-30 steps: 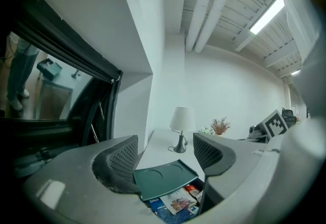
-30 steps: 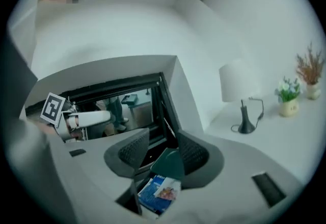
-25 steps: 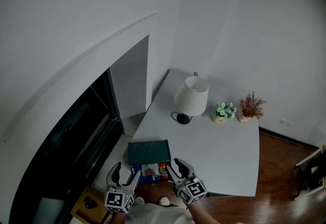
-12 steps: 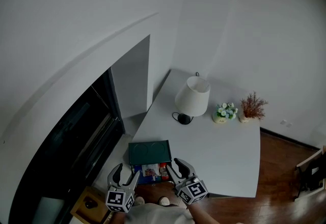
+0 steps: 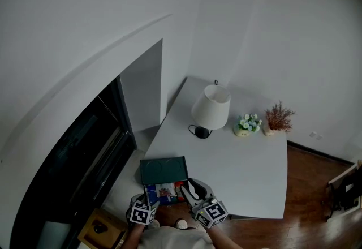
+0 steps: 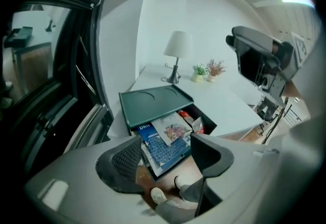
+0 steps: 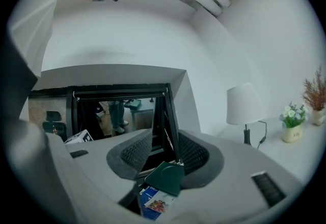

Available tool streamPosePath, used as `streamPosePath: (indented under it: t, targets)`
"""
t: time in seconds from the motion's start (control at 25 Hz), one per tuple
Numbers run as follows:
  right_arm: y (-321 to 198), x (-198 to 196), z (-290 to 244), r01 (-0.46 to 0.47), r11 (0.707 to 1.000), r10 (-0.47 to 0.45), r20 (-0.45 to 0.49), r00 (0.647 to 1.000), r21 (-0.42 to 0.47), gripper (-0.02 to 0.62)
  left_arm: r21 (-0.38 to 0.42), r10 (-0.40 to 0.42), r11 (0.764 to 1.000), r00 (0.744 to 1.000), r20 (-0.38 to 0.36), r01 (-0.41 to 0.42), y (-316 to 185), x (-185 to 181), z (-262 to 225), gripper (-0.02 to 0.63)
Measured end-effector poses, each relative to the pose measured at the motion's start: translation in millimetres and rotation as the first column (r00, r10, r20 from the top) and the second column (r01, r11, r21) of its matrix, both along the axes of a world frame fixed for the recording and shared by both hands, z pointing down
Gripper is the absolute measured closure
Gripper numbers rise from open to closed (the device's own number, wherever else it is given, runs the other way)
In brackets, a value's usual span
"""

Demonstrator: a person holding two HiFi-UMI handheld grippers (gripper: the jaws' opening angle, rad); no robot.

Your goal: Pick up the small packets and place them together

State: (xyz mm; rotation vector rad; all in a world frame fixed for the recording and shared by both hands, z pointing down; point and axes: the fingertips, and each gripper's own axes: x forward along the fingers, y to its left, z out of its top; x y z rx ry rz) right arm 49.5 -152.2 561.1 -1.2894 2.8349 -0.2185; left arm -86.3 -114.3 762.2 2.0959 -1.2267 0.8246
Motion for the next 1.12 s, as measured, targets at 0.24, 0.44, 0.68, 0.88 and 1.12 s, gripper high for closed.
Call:
streamPosePath:
  t: [0.24,0.44,0.68,0.88,1.12]
  targets:
    - [5,-2,0,0.02,1.0,-0.02,-0.001,1.0,-0.002,0.439,-0.117,0.036,0.993,0.998,0.06,-0.029,-10,14,47,0.318]
    - [6,2,-1,0.016,1.0,-0.016,-0.001,1.0,-0.001,0.44,-0.145,0.07,0.988,0.984,0.163,-0.046,-16,21,59,0.319]
    - [7,10,1,-0.002,1.0,0.002,0.007,1.0,-0.012,0.442,-0.155,0.081,0.987,0.948,0.309,-0.034,-18,11,70,0.42]
    - [4,15,4,-0.015,0.999,0.015,0.023,1.0,-0.03,0.442,-0.099,0.051,0.995,0.949,0.31,-0.021,-22,1,65,0.601]
    - [1,13,6,-0.009,0.999,0.01,0.04,0.999,-0.036,0.442,-0.072,0.032,0.997,0.965,0.259,-0.014,-16,1,68,0.603]
